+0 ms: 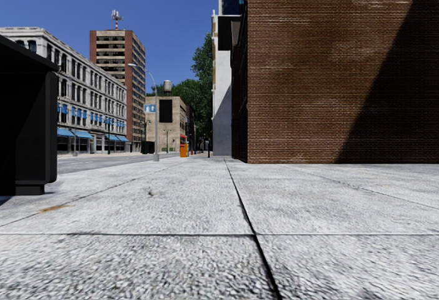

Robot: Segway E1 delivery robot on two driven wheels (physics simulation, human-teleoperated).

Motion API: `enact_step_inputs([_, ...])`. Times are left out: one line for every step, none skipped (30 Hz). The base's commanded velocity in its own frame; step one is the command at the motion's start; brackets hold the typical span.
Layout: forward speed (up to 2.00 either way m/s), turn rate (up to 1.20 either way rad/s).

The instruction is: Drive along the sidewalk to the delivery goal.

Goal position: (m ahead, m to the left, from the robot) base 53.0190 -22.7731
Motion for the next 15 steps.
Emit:
enact_step_inputs([2.00,0.00])
enact_step_inputs([2.00,0.00])
enact_step_inputs([2.00,0.00])
enact_step_inputs([2.00,0.00])
enact_step_inputs([2.00,0.00])
enact_step_inputs([2.00,0.00])
enact_step_inputs([2.00,0.00])
enact_step_inputs([2.00,0.00])
enact_step_inputs([2.00,0.00])
enact_step_inputs([2.00,0.00])
enact_step_inputs([2.00,0.00])
enact_step_inputs([2.00,0.00])
enact_step_inputs([2.00,0.00])
enact_step_inputs([2.00,0.00])
enact_step_inputs([2.00,0.00])
